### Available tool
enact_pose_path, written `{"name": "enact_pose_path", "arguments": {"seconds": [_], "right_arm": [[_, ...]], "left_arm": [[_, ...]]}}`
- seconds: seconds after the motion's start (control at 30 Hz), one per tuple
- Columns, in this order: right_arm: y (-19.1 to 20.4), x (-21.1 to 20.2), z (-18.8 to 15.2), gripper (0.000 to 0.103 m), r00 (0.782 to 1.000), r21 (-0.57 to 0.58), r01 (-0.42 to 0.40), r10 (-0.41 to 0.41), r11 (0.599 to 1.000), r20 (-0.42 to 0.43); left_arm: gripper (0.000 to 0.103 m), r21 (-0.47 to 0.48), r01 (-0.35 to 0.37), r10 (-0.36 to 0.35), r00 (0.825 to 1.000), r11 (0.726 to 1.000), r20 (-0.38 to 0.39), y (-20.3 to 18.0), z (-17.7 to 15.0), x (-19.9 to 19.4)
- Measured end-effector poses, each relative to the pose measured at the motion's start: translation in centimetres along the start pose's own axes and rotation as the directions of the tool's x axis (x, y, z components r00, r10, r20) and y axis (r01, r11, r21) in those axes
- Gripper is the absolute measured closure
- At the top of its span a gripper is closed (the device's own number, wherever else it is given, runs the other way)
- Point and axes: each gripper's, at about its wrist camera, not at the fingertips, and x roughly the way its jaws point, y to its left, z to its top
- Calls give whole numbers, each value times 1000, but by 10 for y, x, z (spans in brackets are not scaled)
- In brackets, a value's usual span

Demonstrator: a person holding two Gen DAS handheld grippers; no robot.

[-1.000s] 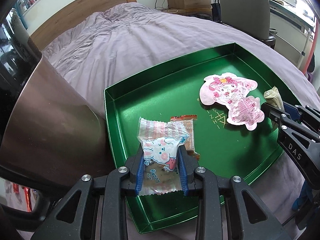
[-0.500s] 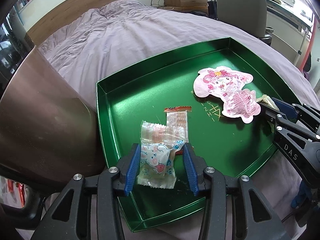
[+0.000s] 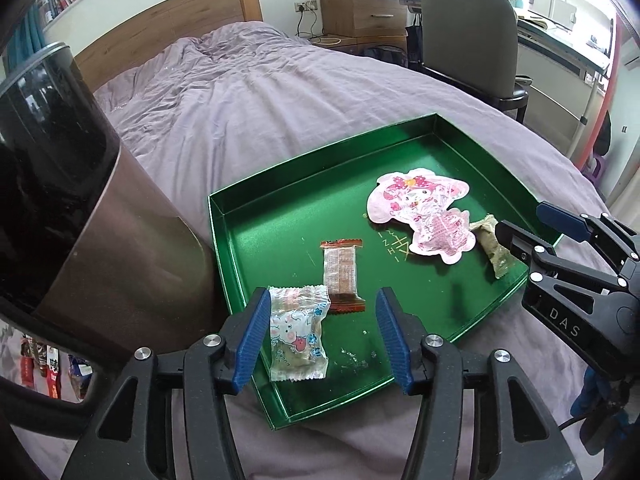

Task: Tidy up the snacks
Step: 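Lower both snacks into the green tray and open both tools, then withdraw both open tools from the tray back over the remaining snacks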

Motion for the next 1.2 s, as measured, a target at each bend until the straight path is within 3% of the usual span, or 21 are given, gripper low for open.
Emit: {"name": "enact_pose_path", "arguments": {"seconds": [0.33, 0.63, 0.9, 1.2], "right_arm": [[8, -68, 5, 0, 997, 16, 16, -18, 1000, 73], [43, -138, -7, 0, 991, 8, -22, 21, 1000, 130], [97, -191, -32, 0, 978, -20, -115, 117, 993, 173], [159, -219, -46, 0, 967, -85, -183, 195, 979, 162]], "left_arm": [[54, 17, 59, -60, 995, 998, 84, 1, -14, -73], [53, -2, 65, -64, 987, 998, 144, 38, -44, -134], [52, -64, 11, -1, 988, 998, 155, 95, -90, -164], [52, -156, -53, 75, 987, 986, 141, 164, -143, -182]]}}
